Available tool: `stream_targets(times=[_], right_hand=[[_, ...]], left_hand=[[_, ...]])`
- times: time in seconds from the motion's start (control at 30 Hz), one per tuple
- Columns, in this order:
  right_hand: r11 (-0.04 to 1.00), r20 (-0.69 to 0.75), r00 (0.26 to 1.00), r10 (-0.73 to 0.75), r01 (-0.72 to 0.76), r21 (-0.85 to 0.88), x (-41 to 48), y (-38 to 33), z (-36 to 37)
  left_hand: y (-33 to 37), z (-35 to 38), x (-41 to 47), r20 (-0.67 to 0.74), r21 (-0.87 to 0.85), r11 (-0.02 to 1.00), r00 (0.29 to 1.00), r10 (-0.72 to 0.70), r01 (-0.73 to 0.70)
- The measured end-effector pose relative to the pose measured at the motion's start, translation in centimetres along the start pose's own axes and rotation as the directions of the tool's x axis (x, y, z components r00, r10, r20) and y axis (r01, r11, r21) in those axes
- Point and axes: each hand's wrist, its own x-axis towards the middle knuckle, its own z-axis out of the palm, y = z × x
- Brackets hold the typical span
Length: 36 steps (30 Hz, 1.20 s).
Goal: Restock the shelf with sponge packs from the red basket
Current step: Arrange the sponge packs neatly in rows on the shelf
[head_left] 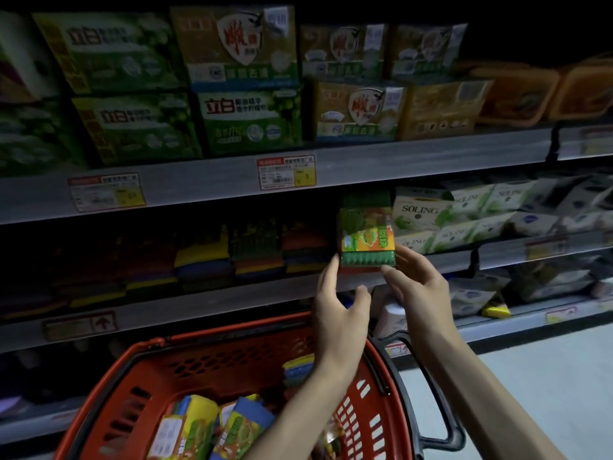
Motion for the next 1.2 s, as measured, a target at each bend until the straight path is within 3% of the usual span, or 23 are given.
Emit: stream_targets(times=[0.27,0.53,0.9,1.2], right_hand=[[0.997,-0.005,0.999,0.043,-0.043,-0.060,1.2,0.3,0.5],[0.995,-0.014,1.000,0.021,-0.022,-0.100,1.6,0.5,0.8],[0.993,-0.023,0.999,0.025,-0.028,-0.119,2.3,0.6,0.7],[0.985,0.009,0.999,0.047,-0.044,-0.165,2.7,0.8,0.5]], left_hand=[[-0.5,1.9,0.5,-0.012,-0.140,0.981,0.991,-0.134,0.131],[-0.5,3.0,1.6,-0.077,-0.192,0.974,0.988,-0.135,0.118],[0.2,4.4,1.8,-0.201,-0.123,0.985,0.969,-0.142,0.119],[0.4,3.9,2.1,-0.186,-0.094,0.986,0.970,-0.155,0.140]])
